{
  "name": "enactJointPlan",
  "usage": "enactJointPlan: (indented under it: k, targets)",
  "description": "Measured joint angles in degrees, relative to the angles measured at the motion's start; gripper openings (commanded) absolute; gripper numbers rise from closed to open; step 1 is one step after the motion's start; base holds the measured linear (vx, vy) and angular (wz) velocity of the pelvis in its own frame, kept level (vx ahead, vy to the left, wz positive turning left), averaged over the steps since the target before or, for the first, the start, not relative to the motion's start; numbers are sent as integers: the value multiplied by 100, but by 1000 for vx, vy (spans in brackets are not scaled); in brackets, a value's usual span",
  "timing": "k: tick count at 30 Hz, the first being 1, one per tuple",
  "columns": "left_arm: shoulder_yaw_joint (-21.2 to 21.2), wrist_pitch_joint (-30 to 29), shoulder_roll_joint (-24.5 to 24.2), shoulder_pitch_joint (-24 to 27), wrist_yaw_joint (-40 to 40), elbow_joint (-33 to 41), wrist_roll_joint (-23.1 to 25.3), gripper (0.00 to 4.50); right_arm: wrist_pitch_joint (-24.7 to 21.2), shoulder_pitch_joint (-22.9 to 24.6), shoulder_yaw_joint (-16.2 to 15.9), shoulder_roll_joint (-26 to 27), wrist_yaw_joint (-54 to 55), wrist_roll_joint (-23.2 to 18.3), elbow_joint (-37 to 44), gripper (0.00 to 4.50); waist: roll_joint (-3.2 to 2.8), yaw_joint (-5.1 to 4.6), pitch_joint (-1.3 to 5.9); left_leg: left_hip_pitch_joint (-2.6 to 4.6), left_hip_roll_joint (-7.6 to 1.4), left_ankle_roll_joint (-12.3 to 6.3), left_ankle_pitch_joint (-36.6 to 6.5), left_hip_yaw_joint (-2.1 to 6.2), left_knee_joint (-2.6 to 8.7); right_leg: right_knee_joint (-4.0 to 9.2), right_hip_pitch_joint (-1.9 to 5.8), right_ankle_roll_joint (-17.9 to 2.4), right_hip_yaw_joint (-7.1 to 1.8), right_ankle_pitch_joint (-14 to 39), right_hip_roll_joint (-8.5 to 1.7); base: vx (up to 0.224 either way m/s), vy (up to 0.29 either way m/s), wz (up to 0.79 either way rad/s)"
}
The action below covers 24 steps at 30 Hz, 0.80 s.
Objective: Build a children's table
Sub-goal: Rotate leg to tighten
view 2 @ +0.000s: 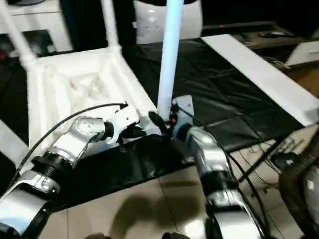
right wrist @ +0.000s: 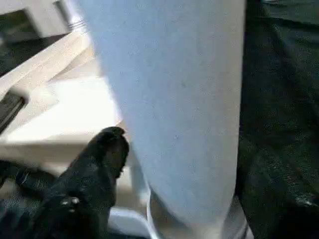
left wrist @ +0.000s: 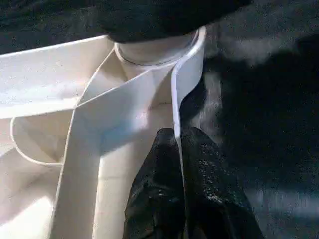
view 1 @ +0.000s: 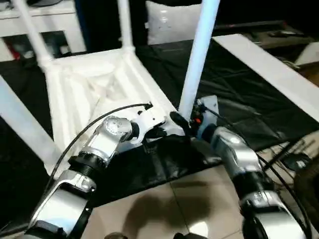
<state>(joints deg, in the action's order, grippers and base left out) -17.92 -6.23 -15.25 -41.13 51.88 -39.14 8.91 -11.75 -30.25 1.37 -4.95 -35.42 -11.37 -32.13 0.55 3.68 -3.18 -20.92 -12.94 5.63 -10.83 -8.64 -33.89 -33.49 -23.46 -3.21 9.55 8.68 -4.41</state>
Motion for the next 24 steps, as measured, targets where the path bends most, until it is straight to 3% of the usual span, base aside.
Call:
enactJointPlan:
  k: [3,5,7,9,10,12,15,17,18,20,21,23,24]
  targets:
    - [-33,175,-62,2,51,-61,4,0,-12,380,-102,-203,-307,-25,452,402,-3,59,-2,6,4,0,1,-14,-4,-2,0,0,-18,-6,-2,0,0,0]
    - [47,369,-95,5,44,-202,-34,0,-142,884,-254,-563,-774,-87,1094,416,-4,97,-3,9,6,1,1,-29,-4,-1,1,8,-34,-12,-1,0,0,0]
    - [167,429,-131,29,44,-244,-111,0,-278,1269,-406,-696,-1043,-199,1547,433,-13,75,-10,14,4,3,2,-36,-4,3,-4,31,-45,-12,5,0,0,0]
    - [322,473,-151,53,51,-234,-275,43,-414,1417,-413,-726,-1094,-250,1755,450,-22,41,-16,4,6,4,10,-41,-4,2,-29,34,-60,-28,6,0,0,0]
    - [443,471,-139,71,48,-202,-391,43,-458,1422,-400,-741,-1068,-262,1843,450,-22,36,-16,-3,6,1,15,-44,-4,2,-40,34,-64,-35,6,0,0,0]
    - [1104,417,63,340,-160,595,-1054,54,-561,1554,-310,-782,-922,-303,2293,450,-19,77,-14,0,3,1,16,-58,-5,0,-36,34,-69,-37,5,0,0,0]
    - [1638,374,140,580,-586,1506,-1504,90,-561,1701,-290,-818,-793,-330,2751,450,-17,125,-10,63,4,13,5,-89,2,3,5,43,-81,-31,5,0,0,0]
    - [2053,63,418,1234,-1139,2417,-1751,96,-498,1908,-334,-794,-548,-187,3047,450,-23,104,0,107,6,22,-9,-102,15,38,49,53,-77,-25,3,0,0,0]
    - [2165,-67,548,1528,-1337,2724,-1833,118,-502,1959,-347,-764,-420,-120,3115,450,-18,100,-1,106,5,22,-9,-102,13,44,51,53,-76,-25,3,0,0,0]
    - [2185,-360,698,2014,-1617,3112,-1872,118,-524,1956,-423,-725,-301,-14,3175,450,3,88,-8,93,5,20,-7,-99,3,50,30,56,-75,-27,3,0,0,0]
    - [2167,-456,733,2192,-1739,3293,-1796,131,-526,1950,-465,-712,-280,21,3185,450,28,85,-16,36,22,13,-2,-22,-4,45,45,57,-22,-27,-25,0,0,0]
    - [2127,-590,824,2414,-2055,3706,-1553,147,-499,1941,-569,-705,-193,143,3196,450,20,-40,-13,-109,31,-1,21,253,-61,55,106,57,207,-27,-58,-15,-24,24]
    - [2128,-624,854,2476,-2244,3862,-1440,147,-468,1939,-639,-683,-148,211,3196,450,11,-65,-18,-119,29,8,28,355,-78,43,133,53,247,-21,-39,20,-77,60]
